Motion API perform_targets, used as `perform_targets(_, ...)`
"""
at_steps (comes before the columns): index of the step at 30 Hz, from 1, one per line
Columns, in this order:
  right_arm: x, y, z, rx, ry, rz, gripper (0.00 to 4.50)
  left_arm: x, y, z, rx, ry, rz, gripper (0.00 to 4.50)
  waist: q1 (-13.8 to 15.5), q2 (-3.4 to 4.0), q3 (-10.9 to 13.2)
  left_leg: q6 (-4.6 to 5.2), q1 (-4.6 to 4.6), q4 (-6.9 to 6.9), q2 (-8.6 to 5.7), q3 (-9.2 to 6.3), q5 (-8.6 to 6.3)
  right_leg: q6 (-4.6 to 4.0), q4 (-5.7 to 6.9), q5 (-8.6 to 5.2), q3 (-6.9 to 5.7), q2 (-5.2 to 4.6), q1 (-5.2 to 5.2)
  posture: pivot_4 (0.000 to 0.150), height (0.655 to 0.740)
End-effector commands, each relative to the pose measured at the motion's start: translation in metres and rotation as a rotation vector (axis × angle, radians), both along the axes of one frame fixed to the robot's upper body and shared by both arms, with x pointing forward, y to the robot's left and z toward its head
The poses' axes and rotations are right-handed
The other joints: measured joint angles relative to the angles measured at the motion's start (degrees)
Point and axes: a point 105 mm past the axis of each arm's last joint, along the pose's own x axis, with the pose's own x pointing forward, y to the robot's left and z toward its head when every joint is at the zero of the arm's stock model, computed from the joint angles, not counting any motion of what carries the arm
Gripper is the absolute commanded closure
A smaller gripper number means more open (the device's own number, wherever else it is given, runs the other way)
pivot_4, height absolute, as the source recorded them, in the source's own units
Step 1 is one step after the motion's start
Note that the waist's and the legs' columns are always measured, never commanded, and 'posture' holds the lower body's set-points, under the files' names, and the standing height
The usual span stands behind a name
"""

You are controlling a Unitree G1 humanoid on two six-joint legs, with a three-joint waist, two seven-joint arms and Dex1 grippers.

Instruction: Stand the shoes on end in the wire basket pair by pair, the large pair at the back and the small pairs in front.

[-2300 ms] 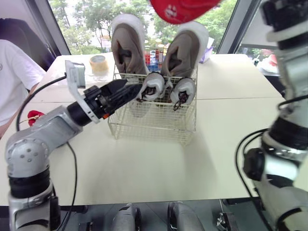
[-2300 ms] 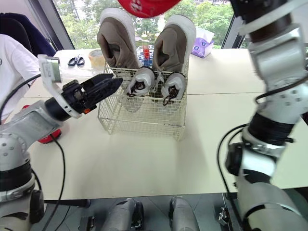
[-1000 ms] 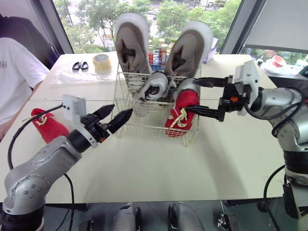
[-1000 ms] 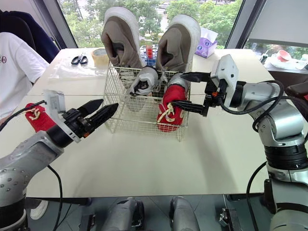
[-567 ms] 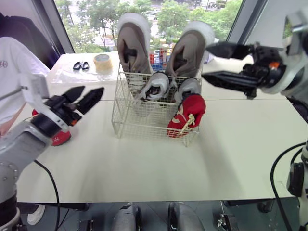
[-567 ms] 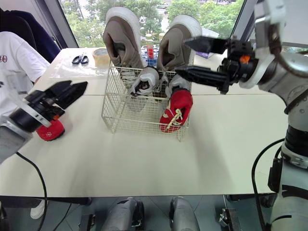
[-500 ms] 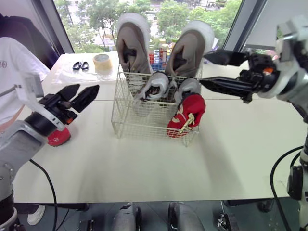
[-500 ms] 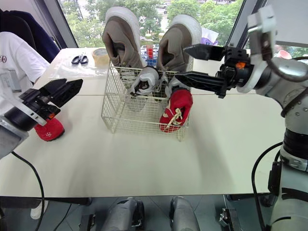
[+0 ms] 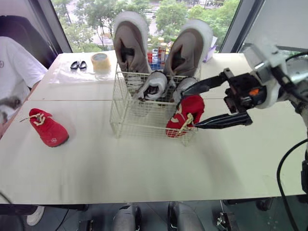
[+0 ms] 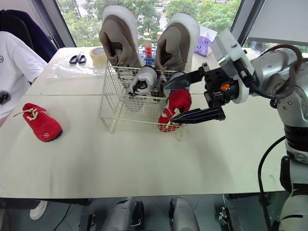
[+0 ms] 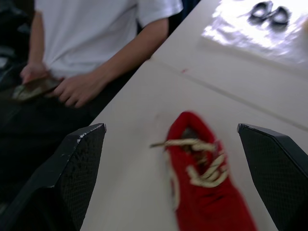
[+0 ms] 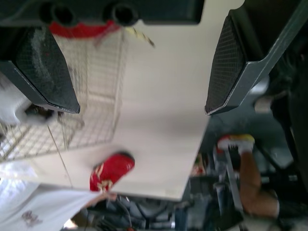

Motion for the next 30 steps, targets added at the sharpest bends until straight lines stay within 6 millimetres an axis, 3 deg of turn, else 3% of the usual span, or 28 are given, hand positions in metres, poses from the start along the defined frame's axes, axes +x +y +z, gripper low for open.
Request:
perform_targets(1,-0.001,-0.003,0.006,-0.035,-0.057,0.025,0.02,-0.007,0.010,0.002,-0.059,-0.004,0.068,0.00,0.1,0.00,0.0,-0.03,-0.01,0.00,0.00,-0.01,0.01,0.00,0.02,0.00,0.00,-0.05,-0.02,0.150,0.7400)
perform_targets(10,-0.003,-0.003,-0.004,-0.062,-0.060,-0.002,0.02,0.017,0.016,-0.024,-0.141,0.040,0.065,0.00,0.0,-0.03,0.0,-0.72,-0.06,-0.07,0.00,0.01,0.19,-0.10,0.05,0.06,-0.01,-0.17,-0.17,0.150,0.7400)
perform_targets(16,-0.006,-0.005,-0.004,-0.045,-0.065,-0.058,0.02,0.034,0.023,-0.070,-0.256,0.161,0.082,0.00,0.0,-0.06,0.0,-0.70,-0.07,-0.06,-0.02,0.05,0.20,-0.01,0.06,0.13,-0.01,-0.18,-0.17,0.150,0.7400)
perform_targets(19,-0.008,-0.006,-0.003,-0.040,-0.070,-0.076,0.00,0.041,0.025,-0.084,-0.257,0.198,0.079,0.85,0.0,-0.09,0.0,-0.59,-0.06,-0.06,-0.01,0.08,0.28,0.08,0.09,0.18,-0.02,-0.14,-0.18,0.150,0.7400)
perform_targets(26,-0.011,-0.008,-0.005,-0.040,-0.066,-0.103,0.00,0.051,0.021,-0.081,-0.249,0.200,0.034,4.28,-0.5,-0.12,-0.1,-0.53,-0.02,-0.06,0.05,0.09,0.29,0.11,0.23,0.20,-0.02,-0.08,-0.21,0.150,0.7400)
perform_targets(27,-0.010,-0.009,-0.006,-0.041,-0.063,-0.106,0.00,0.051,0.020,-0.080,-0.248,0.196,0.029,4.46,-0.5,-0.12,-0.1,-0.49,-0.01,-0.06,0.05,0.09,0.27,0.11,0.28,0.20,-0.01,-0.09,-0.23,0.150,0.7400)
perform_targets(30,-0.008,-0.011,-0.008,-0.039,-0.054,-0.126,0.00,0.053,0.019,-0.067,-0.264,0.119,0.028,4.46,-0.4,-0.13,-0.1,-0.43,-0.01,-0.04,0.06,0.07,0.24,0.11,0.34,0.20,-0.02,-0.08,-0.23,0.150,0.7400)
